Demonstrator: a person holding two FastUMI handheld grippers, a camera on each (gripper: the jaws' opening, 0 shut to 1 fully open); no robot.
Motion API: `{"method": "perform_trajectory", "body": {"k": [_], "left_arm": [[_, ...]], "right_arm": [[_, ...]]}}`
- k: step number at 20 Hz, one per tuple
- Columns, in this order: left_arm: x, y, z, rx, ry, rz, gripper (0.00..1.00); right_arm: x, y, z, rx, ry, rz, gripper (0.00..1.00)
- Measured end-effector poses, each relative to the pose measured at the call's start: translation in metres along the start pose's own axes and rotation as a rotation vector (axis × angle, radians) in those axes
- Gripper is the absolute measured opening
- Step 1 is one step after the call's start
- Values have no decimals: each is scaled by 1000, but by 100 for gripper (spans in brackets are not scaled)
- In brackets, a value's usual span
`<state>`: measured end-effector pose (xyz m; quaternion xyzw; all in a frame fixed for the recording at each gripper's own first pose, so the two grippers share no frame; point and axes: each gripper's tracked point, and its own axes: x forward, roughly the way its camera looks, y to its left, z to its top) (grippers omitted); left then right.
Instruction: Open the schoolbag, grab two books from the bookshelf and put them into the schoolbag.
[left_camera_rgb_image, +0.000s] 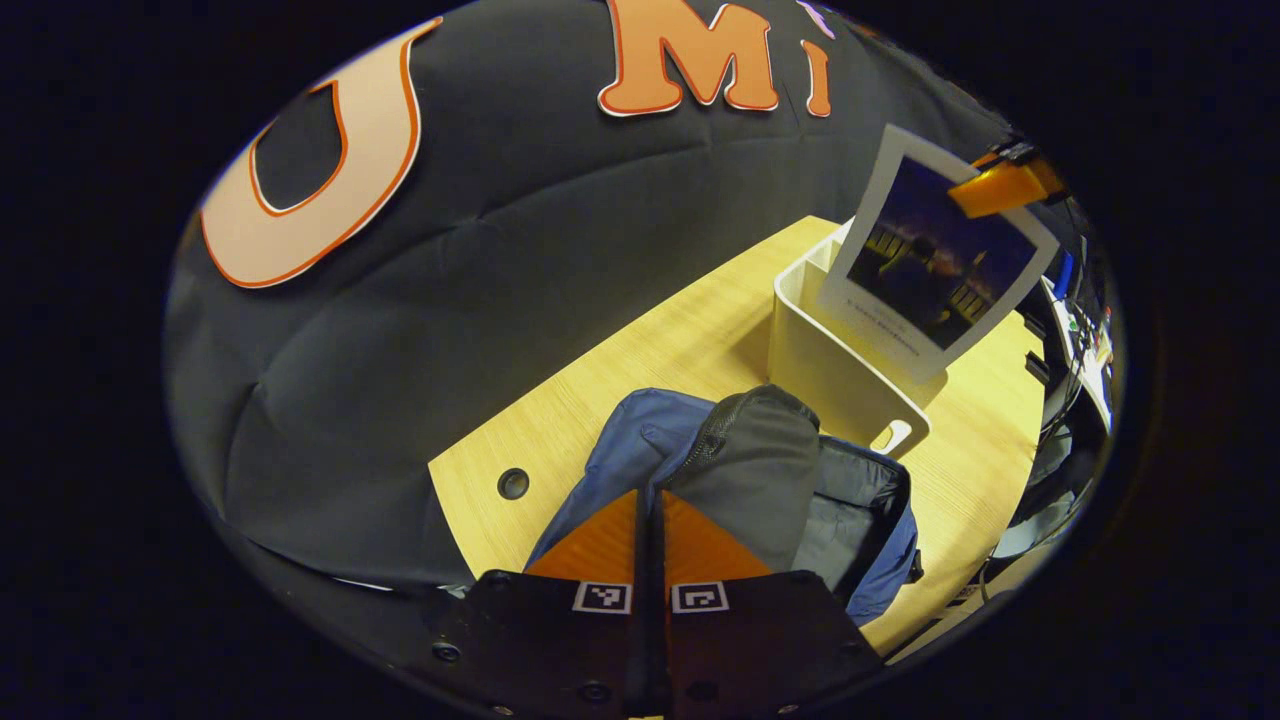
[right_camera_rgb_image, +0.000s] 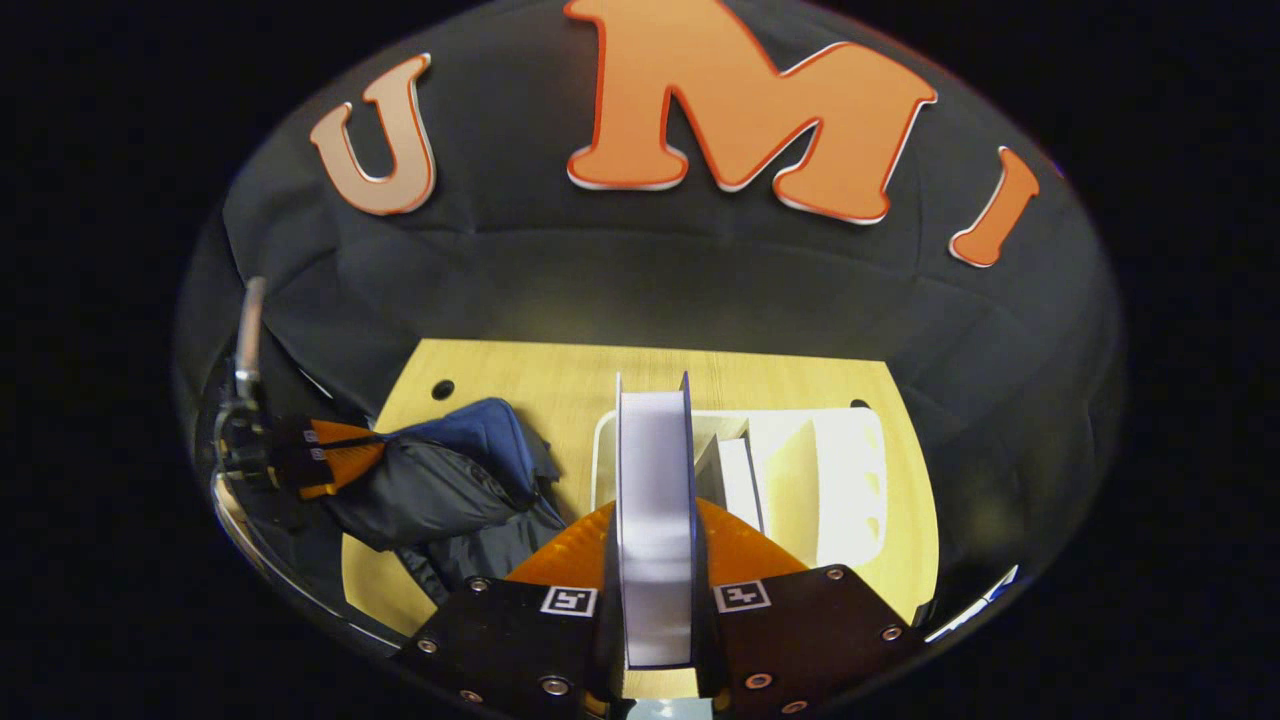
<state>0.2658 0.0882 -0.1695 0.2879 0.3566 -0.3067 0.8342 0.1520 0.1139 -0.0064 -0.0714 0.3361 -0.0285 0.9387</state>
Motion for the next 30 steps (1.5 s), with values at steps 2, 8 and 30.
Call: {"method": "perform_trajectory", "body": {"k": [2, 8, 30], "left_arm": [[-2, -1, -1, -1, 2, -6, 1], [-9, -6, 0, 16, -3, -7, 1], [-44, -58, 17, 114, 3, -8, 0]], "right_arm": [[-30, 5, 5, 37, -51, 38, 28], [-70, 42, -26, 230, -96, 218, 28], [115, 126, -207, 1109, -42, 465, 28]]}}
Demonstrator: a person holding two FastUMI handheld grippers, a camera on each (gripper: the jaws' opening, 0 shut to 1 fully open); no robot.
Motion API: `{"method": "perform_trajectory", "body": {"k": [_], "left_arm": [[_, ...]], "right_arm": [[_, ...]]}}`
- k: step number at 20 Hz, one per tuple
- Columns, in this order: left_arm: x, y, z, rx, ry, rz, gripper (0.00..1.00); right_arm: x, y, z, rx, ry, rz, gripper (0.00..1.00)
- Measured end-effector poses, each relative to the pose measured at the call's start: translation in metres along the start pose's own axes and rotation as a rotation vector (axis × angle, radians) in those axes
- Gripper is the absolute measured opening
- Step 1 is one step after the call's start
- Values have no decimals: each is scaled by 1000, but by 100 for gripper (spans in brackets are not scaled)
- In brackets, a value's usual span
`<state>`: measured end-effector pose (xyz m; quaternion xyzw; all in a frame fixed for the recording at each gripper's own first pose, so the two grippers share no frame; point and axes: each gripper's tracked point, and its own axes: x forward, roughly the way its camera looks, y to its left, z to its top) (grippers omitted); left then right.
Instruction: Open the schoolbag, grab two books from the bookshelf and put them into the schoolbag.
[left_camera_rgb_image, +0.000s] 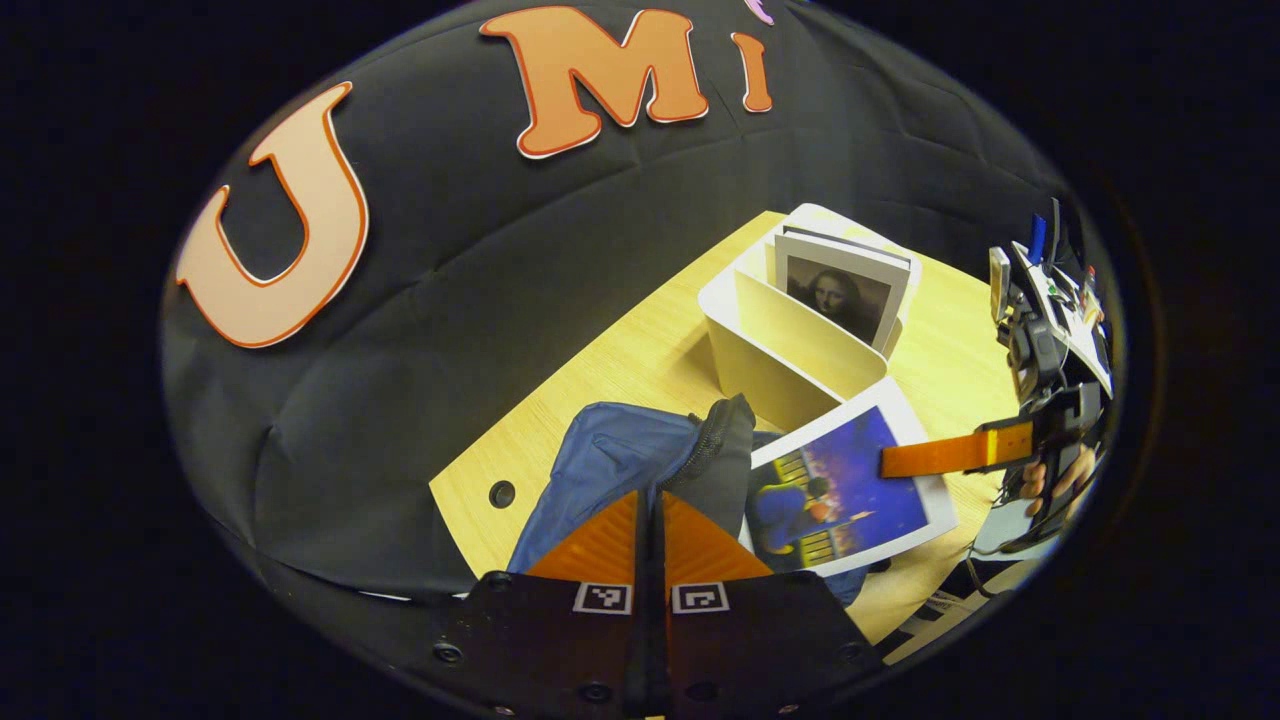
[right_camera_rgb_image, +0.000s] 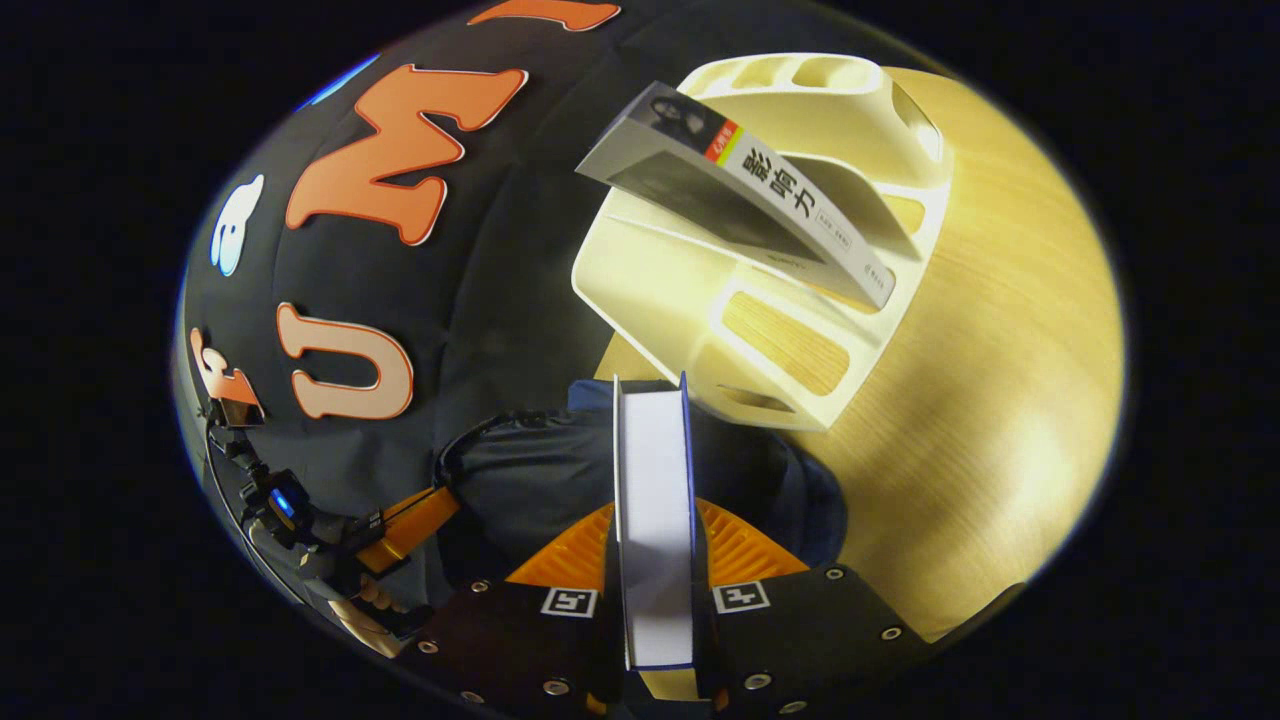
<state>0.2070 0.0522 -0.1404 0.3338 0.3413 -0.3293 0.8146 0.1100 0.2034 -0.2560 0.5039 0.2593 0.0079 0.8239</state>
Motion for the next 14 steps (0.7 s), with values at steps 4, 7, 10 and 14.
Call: {"method": "perform_trajectory", "body": {"k": [4, 7, 10, 14], "left_arm": [[1, 1, 3, 18, 14, 10, 1], [3, -4, 8, 36, 12, 1, 1], [0, -11, 16, 50, -3, -24, 1], [3, -13, 19, 59, -7, -45, 1]], "right_arm": [[34, 2, -20, 54, -34, 8, 27], [51, 10, -28, 57, -34, 7, 28], [63, 20, -27, 50, -39, -4, 27], [82, 32, -34, 22, -27, -26, 28]]}}
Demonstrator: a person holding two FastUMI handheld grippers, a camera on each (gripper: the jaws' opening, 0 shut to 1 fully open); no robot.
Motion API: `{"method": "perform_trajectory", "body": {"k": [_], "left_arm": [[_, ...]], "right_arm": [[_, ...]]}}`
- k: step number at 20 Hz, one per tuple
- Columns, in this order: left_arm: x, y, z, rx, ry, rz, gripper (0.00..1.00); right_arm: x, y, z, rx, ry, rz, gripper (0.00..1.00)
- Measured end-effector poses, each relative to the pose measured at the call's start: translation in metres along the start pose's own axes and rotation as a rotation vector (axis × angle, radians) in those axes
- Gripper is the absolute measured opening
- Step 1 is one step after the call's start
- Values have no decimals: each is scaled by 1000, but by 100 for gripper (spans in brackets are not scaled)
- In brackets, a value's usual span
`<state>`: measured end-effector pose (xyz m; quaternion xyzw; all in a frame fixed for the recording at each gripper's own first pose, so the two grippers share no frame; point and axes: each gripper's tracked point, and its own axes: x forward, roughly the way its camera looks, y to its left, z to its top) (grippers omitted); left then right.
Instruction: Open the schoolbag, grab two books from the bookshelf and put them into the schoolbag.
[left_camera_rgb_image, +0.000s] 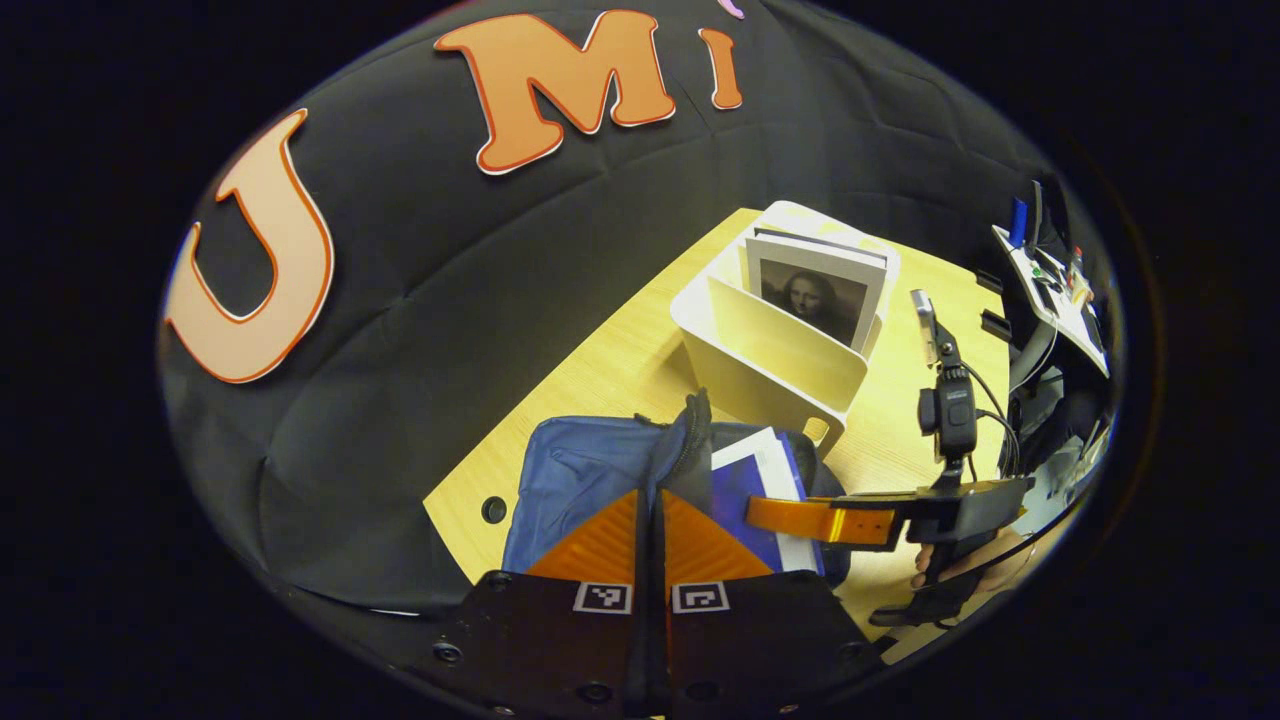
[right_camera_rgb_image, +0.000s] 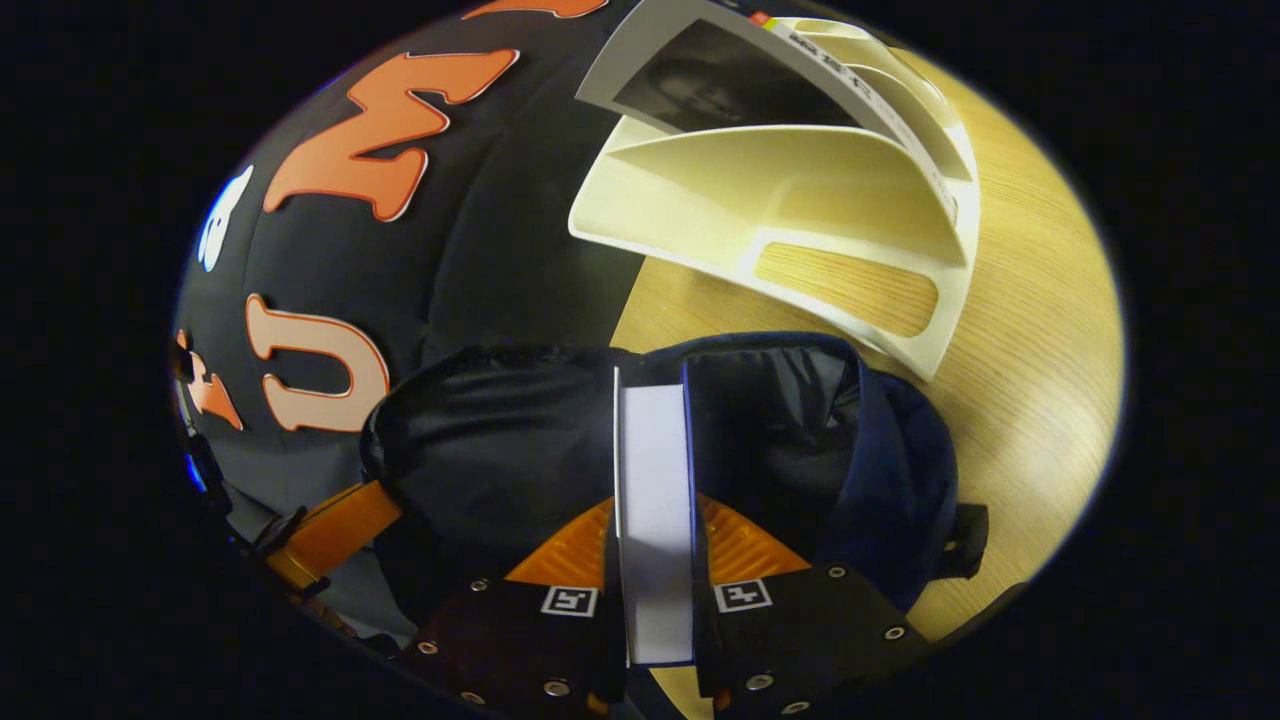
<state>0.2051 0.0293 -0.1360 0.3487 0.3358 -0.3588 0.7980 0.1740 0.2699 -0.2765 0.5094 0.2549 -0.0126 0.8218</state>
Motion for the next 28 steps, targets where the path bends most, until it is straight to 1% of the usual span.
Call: {"method": "perform_trajectory", "body": {"k": [3, 5, 6, 7, 8, 9, 10, 11, 12, 13, 14, 15, 18, 21, 23, 25, 28], "left_arm": [[-1, 0, -1, -4, 6, 3, 1], [-2, 5, -4, -18, 14, 8, 1], [-3, 8, -6, -31, 16, 5, 1], [-2, 11, -8, -39, 20, 4, 1], [-1, 15, -11, -46, 26, 6, 1], [5, 16, -13, -55, 29, 0, 1], [7, 17, -14, -59, 29, -1, 0], [6, 17, -12, -61, 27, -3, 1], [8, 17, -13, -61, 26, -4, 1], [6, 17, -13, -63, 22, -4, 1], [5, 17, -12, -66, 20, -8, 1], [5, 16, -12, -70, 15, -10, 1], [6, 14, -11, -83, 7, -20, 1], [6, 12, -14, -82, 5, -32, 1], [7, 10, -15, -85, 5, -41, 1], [7, 10, -14, -90, 2, -43, 1], [8, 8, -16, -99, 2, -45, 1]], "right_arm": [[6, -1, -3, 2, 16, 2, 28], [11, -3, -6, 18, 54, -15, 29], [12, -7, -10, 33, 87, -33, 31], [12, -9, -11, 42, 119, -59, 36], [11, -16, -16, 45, 143, -99, 39], [13, -22, -17, 39, 169, -115, 31], [9, -25, -18, 39, 187, -123, 49], [4, -26, -18, 36, 193, -135, 59], [-1, -28, -16, 26, 193, -152, 66], [-9, -32, -12, 8, 191, -167, 65], [-16, -36, -6, -9, 184, -179, 88], [-23, -38, -1, -15, 177, -176, 96], [-55, -54, 15, -48, 172, -200, 97], [-93, -72, 29, -116, 169, -230, 97], [-122, -87, 46, -185, 171, -258, 97], [-149, -101, 72, -269, 149, -300, 98], [-188, -103, 122, -388, 98, -343, 97]]}}
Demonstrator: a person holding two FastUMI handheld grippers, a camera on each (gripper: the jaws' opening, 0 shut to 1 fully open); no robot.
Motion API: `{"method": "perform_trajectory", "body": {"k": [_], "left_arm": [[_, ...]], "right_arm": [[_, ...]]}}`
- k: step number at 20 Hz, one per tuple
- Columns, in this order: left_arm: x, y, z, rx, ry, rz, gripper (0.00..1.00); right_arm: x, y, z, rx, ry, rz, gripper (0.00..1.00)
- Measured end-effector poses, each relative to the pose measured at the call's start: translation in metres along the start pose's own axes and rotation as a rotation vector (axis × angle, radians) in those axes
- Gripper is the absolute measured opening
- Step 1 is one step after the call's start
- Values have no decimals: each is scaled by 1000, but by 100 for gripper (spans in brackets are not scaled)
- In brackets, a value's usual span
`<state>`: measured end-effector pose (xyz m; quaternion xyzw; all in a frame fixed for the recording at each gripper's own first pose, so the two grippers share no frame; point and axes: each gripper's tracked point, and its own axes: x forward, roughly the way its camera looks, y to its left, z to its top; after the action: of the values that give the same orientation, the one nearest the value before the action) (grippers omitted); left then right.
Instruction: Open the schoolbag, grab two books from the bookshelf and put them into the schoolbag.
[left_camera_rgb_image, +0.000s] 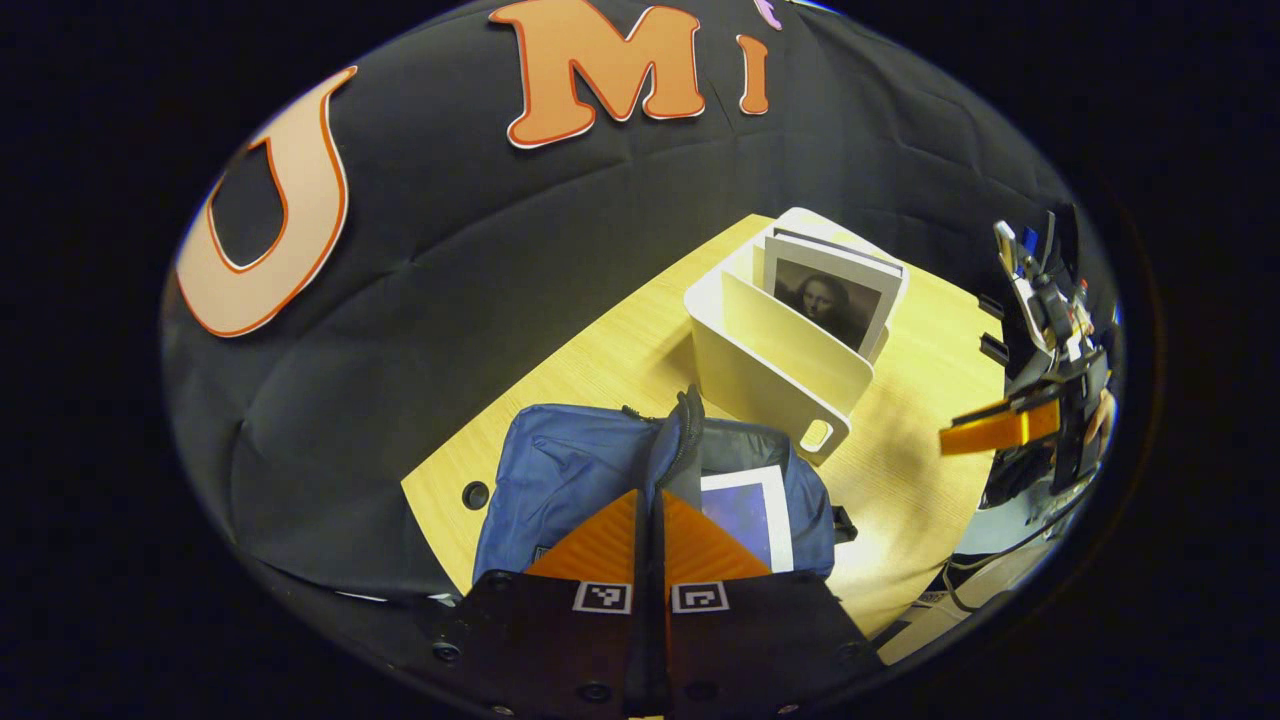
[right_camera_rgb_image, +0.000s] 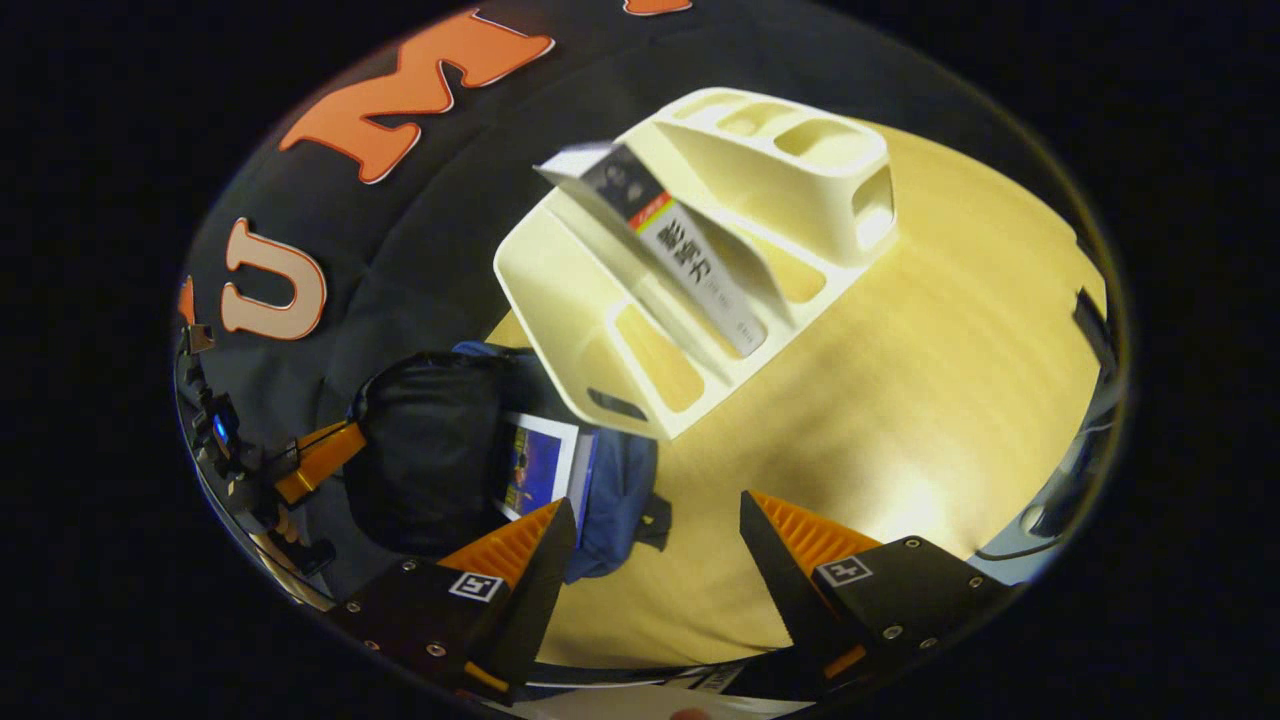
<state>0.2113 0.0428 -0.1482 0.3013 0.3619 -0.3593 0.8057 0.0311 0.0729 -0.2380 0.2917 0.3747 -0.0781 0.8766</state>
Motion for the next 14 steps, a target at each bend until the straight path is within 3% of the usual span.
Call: {"method": "perform_trajectory", "body": {"k": [3, 6, 14], "left_arm": [[2, 0, -2, -9, 2, 4, 1], [5, 0, -2, -18, 9, 3, 1], [7, -2, -8, -57, 17, 4, 1]], "right_arm": [[-26, -16, 42, -93, -48, -55, 97], [-45, -3, 86, -144, -72, -38, 98], [-24, 44, 189, -418, -54, -104, 97]]}}
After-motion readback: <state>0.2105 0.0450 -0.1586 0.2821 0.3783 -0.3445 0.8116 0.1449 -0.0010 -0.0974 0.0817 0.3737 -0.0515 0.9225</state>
